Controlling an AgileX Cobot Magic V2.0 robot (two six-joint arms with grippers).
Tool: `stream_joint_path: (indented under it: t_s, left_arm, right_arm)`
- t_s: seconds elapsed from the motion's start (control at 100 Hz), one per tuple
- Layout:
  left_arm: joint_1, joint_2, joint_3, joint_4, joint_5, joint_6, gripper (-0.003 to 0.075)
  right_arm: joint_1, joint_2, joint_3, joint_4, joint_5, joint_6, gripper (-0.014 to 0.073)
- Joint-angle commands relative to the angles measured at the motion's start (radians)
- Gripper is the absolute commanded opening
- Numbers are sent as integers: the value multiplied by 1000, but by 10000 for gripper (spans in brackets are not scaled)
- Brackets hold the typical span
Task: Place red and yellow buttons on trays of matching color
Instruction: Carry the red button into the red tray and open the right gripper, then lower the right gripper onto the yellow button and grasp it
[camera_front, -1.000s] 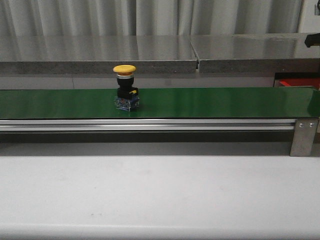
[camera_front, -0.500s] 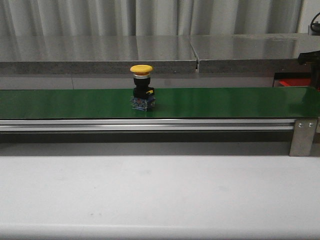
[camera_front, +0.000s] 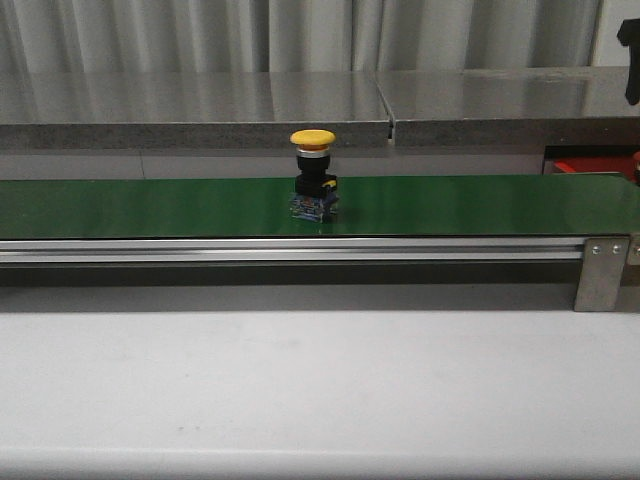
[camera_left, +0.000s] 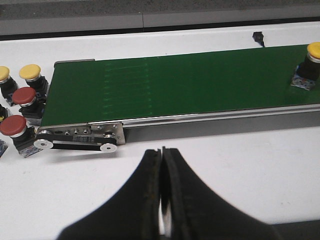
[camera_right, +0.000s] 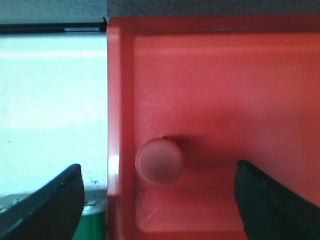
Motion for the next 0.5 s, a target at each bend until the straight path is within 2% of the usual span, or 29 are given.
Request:
stream_joint_path:
  t_s: [0.0, 0.27, 0.49]
  left_arm:
    - [-3, 3, -25, -15, -71, -2, -20]
    - [-3, 3, -25, -15, -71, -2, -20]
    - [-3, 3, -25, -15, -71, -2, -20]
  right_arm:
    - [9, -127, 14, -6, -24, -6, 610]
    - [71, -318, 198, -29, -16, -17, 610]
    - [180, -424, 316, -35, 9, -38, 610]
